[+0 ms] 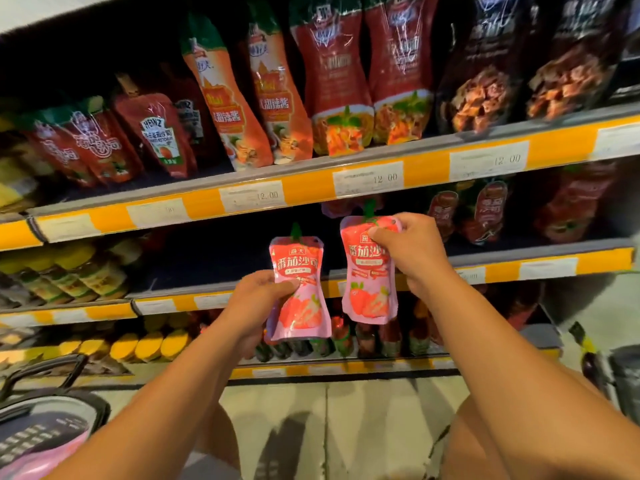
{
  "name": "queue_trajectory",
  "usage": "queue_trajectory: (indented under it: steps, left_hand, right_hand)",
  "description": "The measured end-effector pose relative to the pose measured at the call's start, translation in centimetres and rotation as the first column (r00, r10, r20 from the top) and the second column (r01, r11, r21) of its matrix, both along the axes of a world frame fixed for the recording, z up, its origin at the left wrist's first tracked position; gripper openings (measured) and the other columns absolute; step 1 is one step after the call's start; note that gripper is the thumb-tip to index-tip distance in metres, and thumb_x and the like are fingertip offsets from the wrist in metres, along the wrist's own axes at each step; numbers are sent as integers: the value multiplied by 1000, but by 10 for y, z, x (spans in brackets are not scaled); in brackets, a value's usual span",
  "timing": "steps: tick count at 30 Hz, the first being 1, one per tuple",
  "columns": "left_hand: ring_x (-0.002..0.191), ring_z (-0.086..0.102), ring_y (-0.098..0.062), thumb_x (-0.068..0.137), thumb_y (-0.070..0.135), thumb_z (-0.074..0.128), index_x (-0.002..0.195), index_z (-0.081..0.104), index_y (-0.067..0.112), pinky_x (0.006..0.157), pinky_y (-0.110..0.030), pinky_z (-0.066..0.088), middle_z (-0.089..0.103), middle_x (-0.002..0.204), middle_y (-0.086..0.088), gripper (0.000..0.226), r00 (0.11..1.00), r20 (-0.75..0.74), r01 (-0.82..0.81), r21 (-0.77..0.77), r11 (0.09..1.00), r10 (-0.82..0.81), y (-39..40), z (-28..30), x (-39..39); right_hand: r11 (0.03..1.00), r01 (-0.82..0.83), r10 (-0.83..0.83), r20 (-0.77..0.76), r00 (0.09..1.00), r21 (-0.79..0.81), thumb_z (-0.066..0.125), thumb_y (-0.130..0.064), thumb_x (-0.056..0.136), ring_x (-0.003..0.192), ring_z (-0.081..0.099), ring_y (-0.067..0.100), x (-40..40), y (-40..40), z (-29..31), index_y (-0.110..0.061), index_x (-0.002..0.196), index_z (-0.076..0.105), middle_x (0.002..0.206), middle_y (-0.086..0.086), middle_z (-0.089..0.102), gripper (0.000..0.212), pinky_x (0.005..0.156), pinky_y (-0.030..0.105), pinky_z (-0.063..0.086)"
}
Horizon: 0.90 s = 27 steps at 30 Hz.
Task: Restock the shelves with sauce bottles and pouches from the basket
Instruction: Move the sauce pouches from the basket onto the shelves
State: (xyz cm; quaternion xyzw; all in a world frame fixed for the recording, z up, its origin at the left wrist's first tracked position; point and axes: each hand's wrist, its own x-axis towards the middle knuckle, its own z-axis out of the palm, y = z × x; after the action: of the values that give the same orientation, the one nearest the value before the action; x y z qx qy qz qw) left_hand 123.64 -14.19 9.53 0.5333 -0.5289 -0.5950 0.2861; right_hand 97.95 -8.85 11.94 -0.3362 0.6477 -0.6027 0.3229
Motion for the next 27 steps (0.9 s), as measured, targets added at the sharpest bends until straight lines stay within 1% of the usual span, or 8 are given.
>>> queue_trajectory:
  steps: [3, 7, 11, 15, 19, 21, 24, 27]
  left_hand:
    - [89, 78, -33, 97, 10, 69, 109, 71, 3, 75, -43, 64, 79, 100, -17, 14, 997, -26, -80, -16, 997, 79, -14, 4, -16]
    - [64, 70, -27, 96, 7, 69, 99, 67, 0, 48, -28, 55, 71, 85, -20, 8, 982, -56, -183, -21, 983, 182, -32, 10, -34]
    - [86, 70, -34, 94, -4, 66, 112, 68, -9, 85, -47, 59, 72, 98, -24, 18, 975, -92, -205, -34, 978, 201, -49, 13, -47]
    - [79, 71, -34, 90, -9, 65, 105, 67, -12, 74, -48, 58, 70, 100, -25, 16, 957, -76, -280, -13, 960, 278, -69, 10, -55]
    - [72, 76, -24, 86, -15, 66, 100, 69, 0, 60, -33, 59, 78, 93, -13, 21, 950, -156, -279, -29, 960, 271, -83, 5, -62]
    - [83, 78, -22, 85, -13, 70, 102, 71, 9, 69, -36, 62, 80, 102, -9, 28, 947, -202, -260, -32, 965, 248, -86, 3, -66]
    - [108, 72, -26, 87, -11, 72, 119, 69, 11, 96, -43, 57, 74, 122, -10, 39, 951, -227, -228, -61, 972, 209, -86, -3, -69]
    - [120, 66, -30, 88, -11, 70, 133, 63, 8, 107, -47, 51, 72, 128, -10, 50, 958, -214, -215, -100, 972, 190, -85, -12, -69]
  right_hand:
    - [998, 45, -42, 63, 997, -43, 79, -12, 87, 64, 73, 6, -5, -9, 9, -18, 79, 72, 75, -4, 76, 13, 49, 19, 52]
    - [987, 142, -132, 108, 985, -82, 72, -3, 86, 67, 72, 4, -12, -22, 18, -23, 79, 70, 80, -8, 75, 21, 49, 19, 52]
    - [969, 231, -216, 151, 965, -92, 63, 2, 86, 80, 62, 4, -14, -38, 19, -27, 80, 62, 86, -14, 66, 29, 64, 22, 52]
    - [944, 294, -266, 178, 947, -153, 62, 1, 89, 76, 54, -8, -14, -50, 15, -28, 88, 66, 84, -23, 61, 29, 56, 8, 42]
    - [963, 211, -195, 106, 975, -168, 52, 8, 99, 94, 57, 4, -14, -60, 12, -12, 120, 62, 110, -5, 62, 31, 69, 5, 44]
    - [987, 118, -115, 37, 993, -108, 43, 11, 102, 100, 62, 0, -14, -63, 8, 2, 132, 55, 123, 6, 62, 34, 68, 5, 46]
    - [995, 34, -48, -154, 987, -94, 42, 12, 102, 131, 51, 20, -13, -71, -2, 8, 139, 48, 147, 20, 52, 37, 85, -2, 38]
    - [1000, 12, -10, -212, 977, 8, 48, 6, 102, 129, 53, 22, -8, -76, -6, 4, 136, 54, 144, 18, 56, 35, 81, 0, 40]
